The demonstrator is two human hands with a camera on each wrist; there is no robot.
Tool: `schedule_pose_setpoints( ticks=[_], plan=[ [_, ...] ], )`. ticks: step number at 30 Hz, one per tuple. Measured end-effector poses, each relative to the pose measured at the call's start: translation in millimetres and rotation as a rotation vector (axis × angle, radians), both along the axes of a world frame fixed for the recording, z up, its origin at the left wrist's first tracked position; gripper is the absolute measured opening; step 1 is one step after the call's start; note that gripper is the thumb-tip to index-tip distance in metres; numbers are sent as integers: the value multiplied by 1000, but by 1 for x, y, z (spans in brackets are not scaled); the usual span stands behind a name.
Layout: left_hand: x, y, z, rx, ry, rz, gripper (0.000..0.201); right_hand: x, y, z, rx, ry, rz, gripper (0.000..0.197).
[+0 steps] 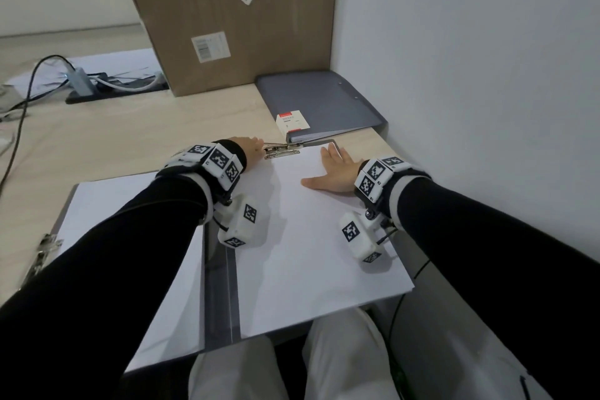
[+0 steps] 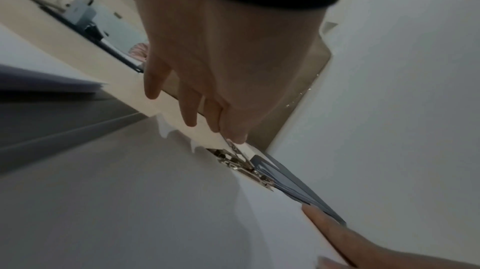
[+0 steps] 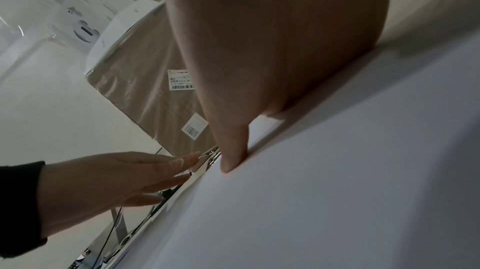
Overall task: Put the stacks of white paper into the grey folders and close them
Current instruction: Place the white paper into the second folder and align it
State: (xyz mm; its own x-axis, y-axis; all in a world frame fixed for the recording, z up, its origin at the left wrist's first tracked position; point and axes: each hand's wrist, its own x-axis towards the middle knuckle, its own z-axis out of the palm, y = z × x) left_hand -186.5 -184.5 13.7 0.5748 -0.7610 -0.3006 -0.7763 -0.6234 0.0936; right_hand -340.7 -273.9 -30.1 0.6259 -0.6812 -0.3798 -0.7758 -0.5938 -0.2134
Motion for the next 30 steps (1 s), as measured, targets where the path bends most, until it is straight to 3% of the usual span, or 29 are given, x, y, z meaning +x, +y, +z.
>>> schedule_pose_setpoints(
  ticks=[5,12,18,22,26,30],
  plan=[
    [-5,-1,-7,97,-20,-13,46,0,-1,-1,3,4,5,95],
    [1,1,-10,66,49,7,47,1,-2,-2,-1,15,12,94],
    [7,0,-14,-52,128,42,42,0,-3,-2,-8,9,15,94],
    [9,5,-15,-147,237,80,51,1,-4,-2,-7,3,9,95],
    [18,33,-6,-267,329,10,49,-1,0,5,-109,61,-42,110],
    [33,83,1,-360,311,99,50,15,18,28,-234,-18,43,99]
  ],
)
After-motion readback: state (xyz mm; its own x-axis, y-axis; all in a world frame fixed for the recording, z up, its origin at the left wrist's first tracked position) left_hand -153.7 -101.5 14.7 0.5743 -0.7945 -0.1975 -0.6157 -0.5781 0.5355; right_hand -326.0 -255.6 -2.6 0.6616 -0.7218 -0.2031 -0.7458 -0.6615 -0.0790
